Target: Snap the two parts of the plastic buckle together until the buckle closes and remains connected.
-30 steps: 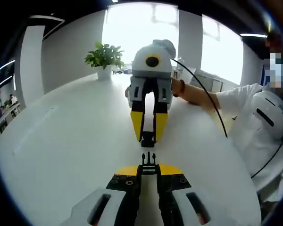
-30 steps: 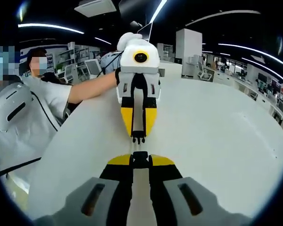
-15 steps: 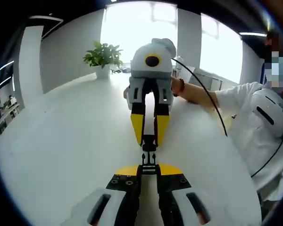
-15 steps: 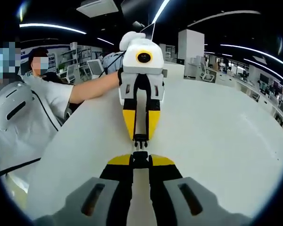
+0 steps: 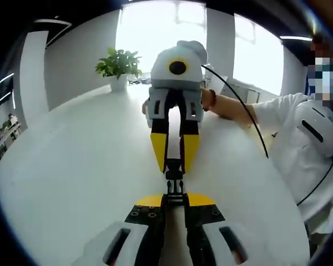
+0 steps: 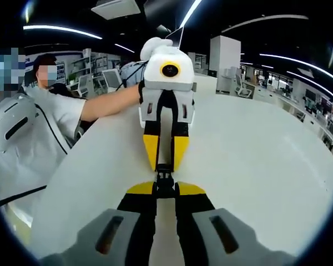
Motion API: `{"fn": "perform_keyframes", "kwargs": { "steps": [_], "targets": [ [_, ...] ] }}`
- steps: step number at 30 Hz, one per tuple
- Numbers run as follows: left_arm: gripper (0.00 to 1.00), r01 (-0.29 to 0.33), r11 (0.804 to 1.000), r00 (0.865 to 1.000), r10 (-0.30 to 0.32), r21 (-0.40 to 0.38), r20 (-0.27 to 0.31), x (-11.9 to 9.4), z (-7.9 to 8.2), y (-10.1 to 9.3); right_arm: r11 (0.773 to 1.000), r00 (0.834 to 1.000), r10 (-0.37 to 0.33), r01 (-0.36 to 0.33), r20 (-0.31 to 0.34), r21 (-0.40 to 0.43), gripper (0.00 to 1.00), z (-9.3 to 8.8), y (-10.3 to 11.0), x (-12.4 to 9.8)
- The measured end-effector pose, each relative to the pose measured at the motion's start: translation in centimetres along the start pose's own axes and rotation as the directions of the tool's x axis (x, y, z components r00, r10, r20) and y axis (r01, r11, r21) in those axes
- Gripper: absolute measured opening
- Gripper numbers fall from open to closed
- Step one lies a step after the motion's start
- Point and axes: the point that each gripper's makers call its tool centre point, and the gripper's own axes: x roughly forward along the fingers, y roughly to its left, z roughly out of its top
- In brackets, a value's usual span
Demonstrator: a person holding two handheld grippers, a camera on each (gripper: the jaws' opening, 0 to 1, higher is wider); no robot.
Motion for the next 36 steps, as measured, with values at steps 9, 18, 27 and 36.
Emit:
{"fn": "perform_keyframes", "kwargs": {
  "steps": [9, 18, 27, 36],
  "targets": [
    [0.11, 0.003, 1.0, 1.0, -0.003, 0.003, 0.002, -0.2, 0.1, -0.2, 1.0, 1.0, 0.013, -0.013, -0.015, 0.003, 0.11, -0.4, 0.1, 0.5],
    [0.1, -0.01, 1.0, 1.0, 0.01, -0.019, 0.014, 0.1, 0.3, 0.3, 0.999, 1.0, -0.004, 0.004, -0.001, 0.035, 0.11, -0.3, -1.1, 0.5],
    [0.09, -0.016, 1.0, 1.0, 0.016, 0.005, 0.014, 0.2, 0.3, 0.3, 1.0, 1.0, -0.007, 0.007, -0.01, 0.022, 0.1, -0.2, -1.2, 0.5],
    [0.09, -0.003, 1.0, 1.0, 0.003, 0.012, 0.023, 0.3, 0.4, 0.5, 1.0, 1.0, -0.009, 0.009, -0.014, 0.026, 0.1, -0.2, -1.1, 0.5]
  ]
}}
